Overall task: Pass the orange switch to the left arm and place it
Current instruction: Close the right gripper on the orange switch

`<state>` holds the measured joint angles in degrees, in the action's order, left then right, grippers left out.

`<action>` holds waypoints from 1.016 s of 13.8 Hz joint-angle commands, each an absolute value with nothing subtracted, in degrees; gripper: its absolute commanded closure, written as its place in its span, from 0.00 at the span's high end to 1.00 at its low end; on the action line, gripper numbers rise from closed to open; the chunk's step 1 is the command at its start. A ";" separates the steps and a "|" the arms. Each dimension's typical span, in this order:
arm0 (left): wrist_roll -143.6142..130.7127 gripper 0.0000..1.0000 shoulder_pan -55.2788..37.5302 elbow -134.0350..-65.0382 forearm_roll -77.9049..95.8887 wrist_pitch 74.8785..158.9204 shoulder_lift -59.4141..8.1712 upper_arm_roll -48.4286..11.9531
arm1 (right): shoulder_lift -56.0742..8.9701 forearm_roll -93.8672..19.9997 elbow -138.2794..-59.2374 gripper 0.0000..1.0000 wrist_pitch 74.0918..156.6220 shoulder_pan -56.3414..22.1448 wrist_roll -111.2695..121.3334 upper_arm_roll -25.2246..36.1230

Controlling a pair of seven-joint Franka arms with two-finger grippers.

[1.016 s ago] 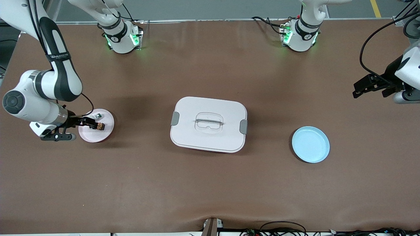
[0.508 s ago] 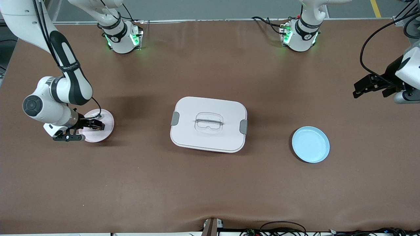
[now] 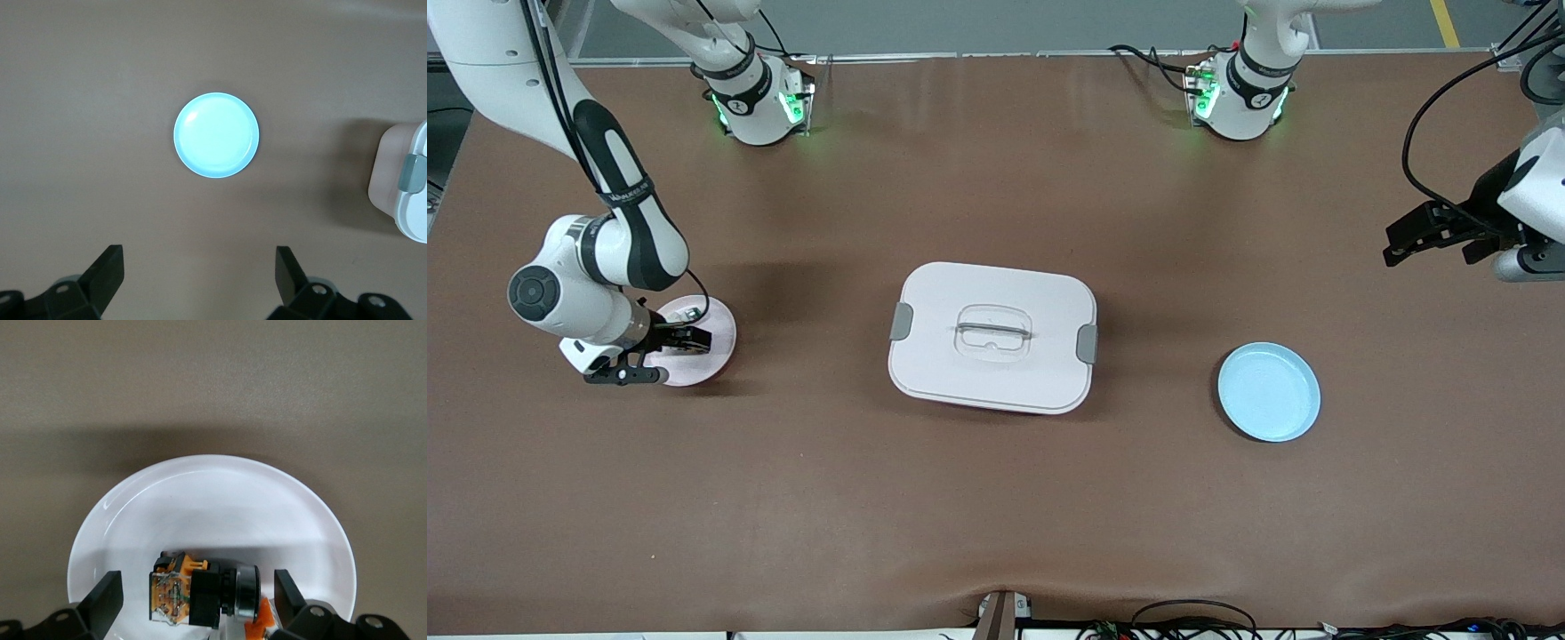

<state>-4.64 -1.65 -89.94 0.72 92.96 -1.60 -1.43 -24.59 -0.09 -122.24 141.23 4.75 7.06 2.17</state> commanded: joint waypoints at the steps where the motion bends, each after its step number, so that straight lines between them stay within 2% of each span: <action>1: -4.83 1.00 -1.49 -88.59 0.79 91.85 -2.20 -1.49 | -26.36 0.44 -122.34 1.00 142.91 5.80 6.24 1.93; 9: -4.66 1.00 -1.49 -88.51 0.79 91.85 -2.20 -1.49 | -26.63 0.35 -122.43 1.00 142.03 5.71 3.16 1.85; 10: -4.75 1.00 -1.49 -88.51 0.79 91.85 -2.20 -1.49 | -26.63 0.35 -122.34 0.86 142.03 5.71 3.25 1.85; 12: -4.66 1.00 -1.58 -88.51 0.79 91.85 -2.20 -1.49 | -26.63 0.35 -122.26 0.13 141.94 5.71 3.16 1.85; 13: -4.75 1.00 -1.58 -88.51 0.79 91.85 -2.20 -1.49 | -26.63 0.35 -122.26 0.00 141.94 5.71 3.08 1.85; 14: -4.75 1.00 -1.58 -88.51 0.79 91.85 -2.20 -1.49 | -26.63 0.26 -122.17 0.00 141.94 5.71 3.08 1.85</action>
